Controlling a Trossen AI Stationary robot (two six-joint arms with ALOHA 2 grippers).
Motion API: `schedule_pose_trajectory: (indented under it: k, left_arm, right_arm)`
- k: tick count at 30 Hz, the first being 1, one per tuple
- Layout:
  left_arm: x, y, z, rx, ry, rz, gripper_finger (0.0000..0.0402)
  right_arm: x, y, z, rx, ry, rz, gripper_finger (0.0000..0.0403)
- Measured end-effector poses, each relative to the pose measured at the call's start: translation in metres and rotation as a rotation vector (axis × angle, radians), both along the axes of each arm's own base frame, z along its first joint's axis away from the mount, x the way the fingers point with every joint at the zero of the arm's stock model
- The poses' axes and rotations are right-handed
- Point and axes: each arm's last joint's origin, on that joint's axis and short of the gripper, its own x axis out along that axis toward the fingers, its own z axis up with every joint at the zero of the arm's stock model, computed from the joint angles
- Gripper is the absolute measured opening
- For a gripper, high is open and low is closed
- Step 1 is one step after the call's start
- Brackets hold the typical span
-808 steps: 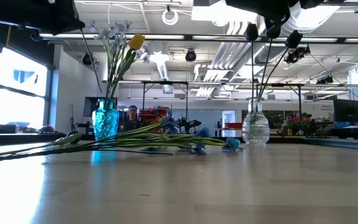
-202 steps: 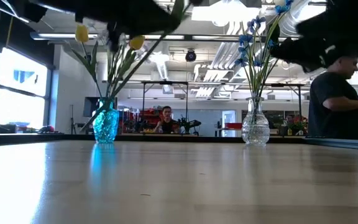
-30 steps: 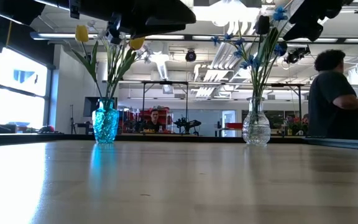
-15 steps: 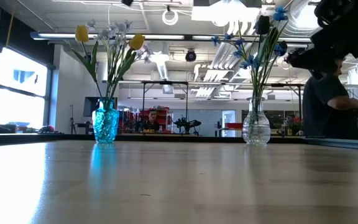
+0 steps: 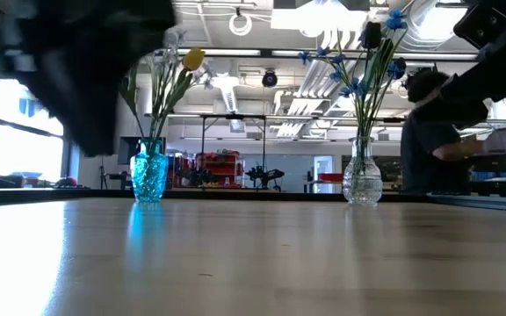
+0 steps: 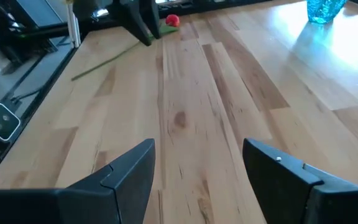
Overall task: Sort flowers into vase by color
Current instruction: Put the orange flower into the blue vase
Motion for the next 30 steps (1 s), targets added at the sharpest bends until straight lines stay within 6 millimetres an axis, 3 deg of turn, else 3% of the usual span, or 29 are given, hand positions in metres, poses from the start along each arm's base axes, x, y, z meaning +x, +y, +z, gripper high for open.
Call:
schedule_pose_trajectory:
  k: [6, 14, 21, 25, 30]
  left_arm:
    - [-0.04, -0.033, -0.016, -0.1, 0.083, 0.182, 0.0117]
    - [-0.084, -0.065, -0.022, -0.11, 0.044, 0.425, 0.0131]
    - [-0.092, -0.043, -0.038, -0.009, 0.143, 0.497, 0.0165]
    - [-0.093, -0.027, -0.05, 0.0, 0.237, 0.566, 0.0168]
    - [-0.093, -0.019, -0.054, 0.035, 0.229, 0.559, 0.0168]
  right_arm:
    - [0.002, 0.002, -0.005, -0.012, 0.018, 0.004, 0.024]
    - [0.002, 0.002, -0.005, -0.013, 0.019, 0.004, 0.024]
    - [0.002, 0.002, -0.005, -0.009, 0.016, 0.004, 0.024]
    - [0.002, 0.002, -0.005, 0.006, 0.016, -0.001, 0.024]
    - [0.002, 0.002, -0.005, 0.007, 0.014, -0.001, 0.024]
